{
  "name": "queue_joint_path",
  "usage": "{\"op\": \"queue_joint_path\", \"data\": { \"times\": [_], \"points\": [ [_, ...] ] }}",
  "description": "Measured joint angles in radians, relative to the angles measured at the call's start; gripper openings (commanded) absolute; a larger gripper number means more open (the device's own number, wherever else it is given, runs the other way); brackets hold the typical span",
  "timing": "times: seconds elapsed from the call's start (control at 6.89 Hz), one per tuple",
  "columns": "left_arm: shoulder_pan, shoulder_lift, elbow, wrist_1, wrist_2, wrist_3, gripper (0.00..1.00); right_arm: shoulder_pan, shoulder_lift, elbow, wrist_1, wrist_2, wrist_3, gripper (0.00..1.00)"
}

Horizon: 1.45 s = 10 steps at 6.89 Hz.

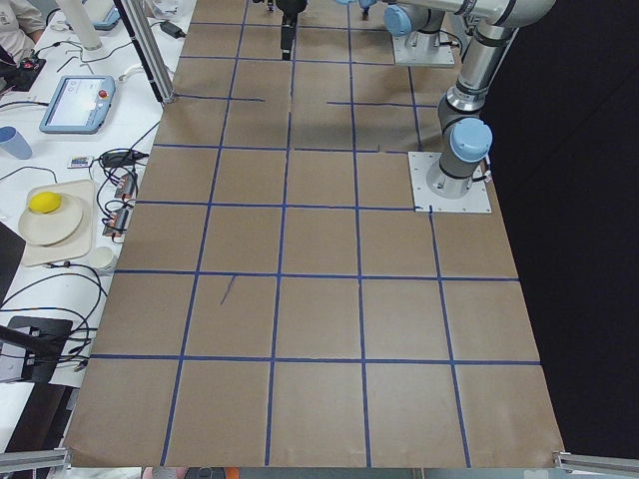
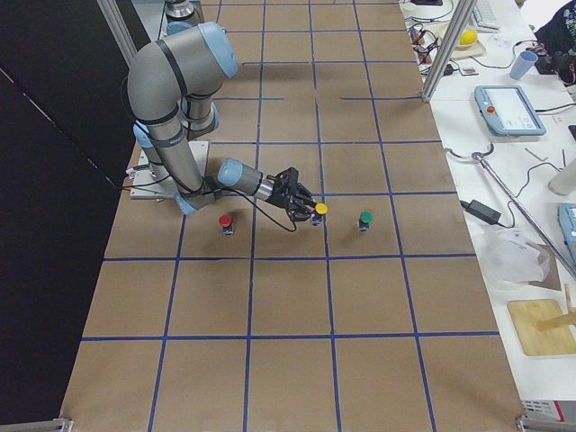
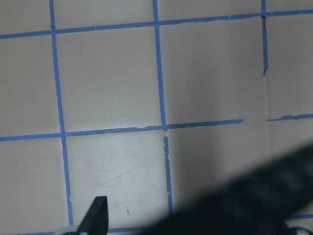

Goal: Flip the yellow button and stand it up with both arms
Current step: 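Move the right gripper holding the button upright near the green button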

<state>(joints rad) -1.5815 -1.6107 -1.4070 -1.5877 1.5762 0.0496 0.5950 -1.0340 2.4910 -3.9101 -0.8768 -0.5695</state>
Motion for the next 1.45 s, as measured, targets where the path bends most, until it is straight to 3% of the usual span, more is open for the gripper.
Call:
{"op": "queue_joint_path", "data": {
  "times": [1.45],
  "points": [
    [0.000,0.000,0.002,0.000,-0.001,-0.003,1.00,-0.007,0.041,0.005,-0.017,0.005,0.001,0.07]
  ]
}}
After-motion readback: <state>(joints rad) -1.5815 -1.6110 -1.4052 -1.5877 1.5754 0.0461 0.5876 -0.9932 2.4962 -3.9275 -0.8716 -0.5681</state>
